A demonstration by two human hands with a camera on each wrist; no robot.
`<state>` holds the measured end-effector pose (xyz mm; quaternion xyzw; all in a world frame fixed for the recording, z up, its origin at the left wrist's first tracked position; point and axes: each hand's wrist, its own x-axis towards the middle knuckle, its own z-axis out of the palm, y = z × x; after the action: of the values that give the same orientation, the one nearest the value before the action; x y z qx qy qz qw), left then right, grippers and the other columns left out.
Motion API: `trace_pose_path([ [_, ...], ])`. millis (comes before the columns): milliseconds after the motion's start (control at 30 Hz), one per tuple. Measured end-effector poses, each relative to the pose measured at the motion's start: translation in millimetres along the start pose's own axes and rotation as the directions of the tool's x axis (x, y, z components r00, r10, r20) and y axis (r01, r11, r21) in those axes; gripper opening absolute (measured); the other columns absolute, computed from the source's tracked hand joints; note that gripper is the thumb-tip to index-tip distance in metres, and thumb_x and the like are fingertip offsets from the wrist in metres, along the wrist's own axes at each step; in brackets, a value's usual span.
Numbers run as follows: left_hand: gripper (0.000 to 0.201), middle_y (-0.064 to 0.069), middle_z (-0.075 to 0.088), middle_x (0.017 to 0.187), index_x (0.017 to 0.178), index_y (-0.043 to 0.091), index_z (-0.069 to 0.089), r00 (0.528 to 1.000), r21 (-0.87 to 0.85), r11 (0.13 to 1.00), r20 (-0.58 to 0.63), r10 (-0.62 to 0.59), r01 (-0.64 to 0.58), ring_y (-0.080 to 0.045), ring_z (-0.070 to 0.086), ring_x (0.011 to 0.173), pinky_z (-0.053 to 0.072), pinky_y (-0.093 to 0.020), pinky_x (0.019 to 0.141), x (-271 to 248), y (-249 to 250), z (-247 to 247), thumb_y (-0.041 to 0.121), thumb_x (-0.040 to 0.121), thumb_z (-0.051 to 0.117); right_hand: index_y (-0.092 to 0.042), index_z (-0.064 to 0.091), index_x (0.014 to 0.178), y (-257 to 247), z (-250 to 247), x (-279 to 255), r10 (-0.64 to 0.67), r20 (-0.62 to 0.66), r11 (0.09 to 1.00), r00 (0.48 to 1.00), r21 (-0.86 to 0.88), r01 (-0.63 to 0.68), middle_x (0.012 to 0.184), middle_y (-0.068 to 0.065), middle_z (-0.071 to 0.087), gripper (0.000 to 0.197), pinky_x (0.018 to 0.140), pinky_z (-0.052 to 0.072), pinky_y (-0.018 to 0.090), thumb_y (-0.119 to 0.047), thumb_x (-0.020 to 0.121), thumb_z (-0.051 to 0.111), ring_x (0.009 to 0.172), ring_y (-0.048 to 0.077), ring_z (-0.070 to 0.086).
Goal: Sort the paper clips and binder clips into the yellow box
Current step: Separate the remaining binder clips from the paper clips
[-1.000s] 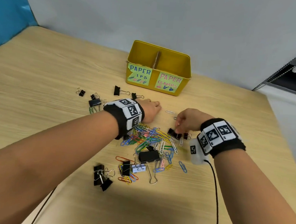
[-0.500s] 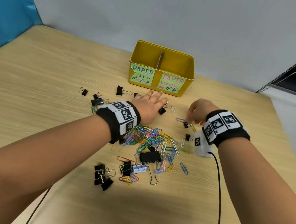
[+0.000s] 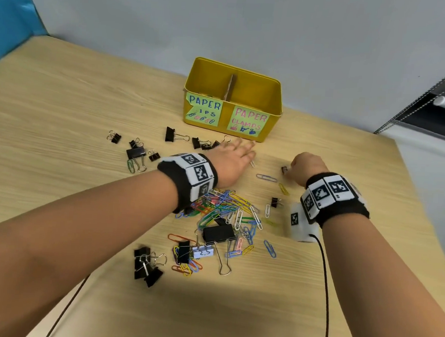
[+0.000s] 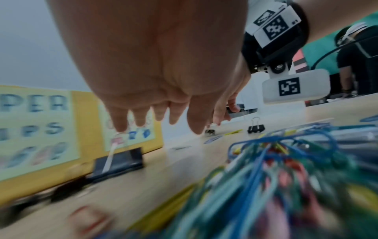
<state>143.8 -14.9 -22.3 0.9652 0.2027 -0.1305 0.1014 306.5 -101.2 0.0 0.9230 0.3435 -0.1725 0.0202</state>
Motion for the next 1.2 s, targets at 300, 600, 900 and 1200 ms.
trace_pose_path([
  [300,0.054,-0.011,0.005,0.159,0.149,0.018,0.015,0.959,-0.018,0.994,0.262,0.108,-0.108,-0.029,0.013,0.146,0.019,-0.045,0.119,10,27,-5,0.034,0.099,0.029,-0.005,0.063,0.106,0,17,-11,-0.057,0.135,0.998,0.989,0.008,0.056,0.105,0.014,0.061,0.023,0.074,0.046,0.031,-0.012,0.090,0.047,0.092,0.026,0.057],
  [600,0.041,-0.002,0.052,0.136,0.135,0.021,0.048,0.992,-0.212,0.977,0.124,0.019,0.008,-0.019,0.050,0.123,0.039,-0.037,0.108,-57,-27,-4,0.020,0.093,0.046,-0.008,0.067,0.105,-38,13,-33,-0.356,0.174,0.931,0.918,0.149,0.333,0.086,0.001,0.058,0.020,0.070,0.042,0.022,-0.012,0.086,0.060,0.079,0.015,0.052],
  [900,0.036,0.009,0.047,0.062,0.073,0.018,0.053,0.965,-0.359,0.928,0.192,0.179,-0.100,-0.006,0.042,0.056,0.035,-0.023,0.053,-80,25,-1,0.052,0.077,0.064,0.004,0.066,0.105,0,15,-37,-0.073,0.172,0.987,0.982,-0.131,0.096,0.098,0.018,0.069,0.027,0.074,0.054,0.034,-0.007,0.081,0.063,0.080,0.025,0.056],
  [1200,0.013,0.000,0.054,0.075,0.077,0.016,0.055,0.955,-0.175,0.977,0.248,0.165,-0.123,-0.017,0.049,0.074,0.037,-0.026,0.058,-77,29,2,0.025,0.086,0.060,-0.007,0.068,0.105,-1,4,-63,-0.226,0.206,0.963,0.952,-0.104,0.250,0.089,-0.002,0.065,0.026,0.076,0.049,0.024,-0.011,0.080,0.069,0.096,0.020,0.060],
])
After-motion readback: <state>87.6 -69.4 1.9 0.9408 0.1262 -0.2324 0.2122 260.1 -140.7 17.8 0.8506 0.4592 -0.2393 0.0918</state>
